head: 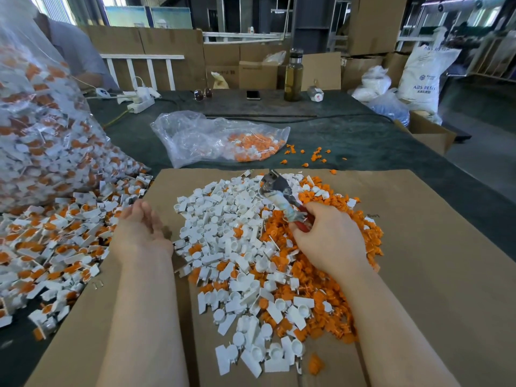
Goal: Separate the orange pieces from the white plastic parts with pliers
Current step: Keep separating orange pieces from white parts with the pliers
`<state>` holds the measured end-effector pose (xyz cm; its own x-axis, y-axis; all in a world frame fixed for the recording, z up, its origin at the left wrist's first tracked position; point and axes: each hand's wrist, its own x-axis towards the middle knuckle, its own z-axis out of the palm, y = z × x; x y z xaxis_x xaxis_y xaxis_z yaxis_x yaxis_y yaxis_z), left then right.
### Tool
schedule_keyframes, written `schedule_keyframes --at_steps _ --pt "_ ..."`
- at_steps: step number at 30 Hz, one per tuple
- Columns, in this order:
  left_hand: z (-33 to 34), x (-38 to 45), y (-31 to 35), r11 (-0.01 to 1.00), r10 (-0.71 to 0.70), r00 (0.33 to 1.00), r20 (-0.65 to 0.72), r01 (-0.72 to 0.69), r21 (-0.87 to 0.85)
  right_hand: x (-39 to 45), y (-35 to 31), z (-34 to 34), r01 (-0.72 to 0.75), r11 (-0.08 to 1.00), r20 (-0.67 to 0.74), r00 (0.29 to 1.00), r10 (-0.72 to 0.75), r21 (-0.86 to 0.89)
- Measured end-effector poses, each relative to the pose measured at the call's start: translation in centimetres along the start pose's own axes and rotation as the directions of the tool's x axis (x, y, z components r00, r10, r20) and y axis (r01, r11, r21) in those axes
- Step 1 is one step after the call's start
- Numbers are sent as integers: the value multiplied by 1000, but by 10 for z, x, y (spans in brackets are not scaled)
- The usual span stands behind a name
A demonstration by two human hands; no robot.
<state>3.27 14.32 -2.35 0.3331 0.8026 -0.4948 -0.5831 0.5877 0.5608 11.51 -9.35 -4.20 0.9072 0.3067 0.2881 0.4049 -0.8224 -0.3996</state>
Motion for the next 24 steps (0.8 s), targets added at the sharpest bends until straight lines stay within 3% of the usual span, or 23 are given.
schedule_keyframes --at_steps 2,4,5,7,8,9,10,12,15,20,24 --pt "2 -1 -5 927 148 986 70 -163 337 -1 -1 2 8 998 -17 1000 -9 -55" --pt "2 -3 -13 700 269 936 227 -352 621 -1 -2 4 19 996 -25 999 -21 -82" --pt "2 -4 -17 541 289 902 321 -431 723 -2 -3 4 27 996 -24 999 -29 -88" --pt "-1 -3 -25 48 234 855 462 -485 873 -2 -3 5 42 995 -15 999 -43 -94" --pt "-3 -2 -28 -220 188 855 484 -444 869 -2 -4 6 46 994 -7 999 -47 -99" --pt "-4 -3 -29 -418 161 860 485 -385 823 -3 -4 7 50 993 0 999 -50 -106" --pt "-4 -6 -30 -529 150 867 476 -336 779 -3 -4 8 52 992 5 999 -52 -116" --pt "-3 -11 -30 -600 149 868 473 -300 741 -3 -4 9 54 991 5 999 -54 -126" --pt "-2 -12 -31 -611 140 863 485 -310 728 -2 -4 9 47 992 -5 999 -48 -118" --pt "-4 -4 -29 -544 90 863 498 -377 750 -2 -2 10 28 997 24 999 -26 -67" --pt "-5 -1 -30 -434 82 837 540 -458 776 -2 -2 10 11 1000 4 1000 -11 5"
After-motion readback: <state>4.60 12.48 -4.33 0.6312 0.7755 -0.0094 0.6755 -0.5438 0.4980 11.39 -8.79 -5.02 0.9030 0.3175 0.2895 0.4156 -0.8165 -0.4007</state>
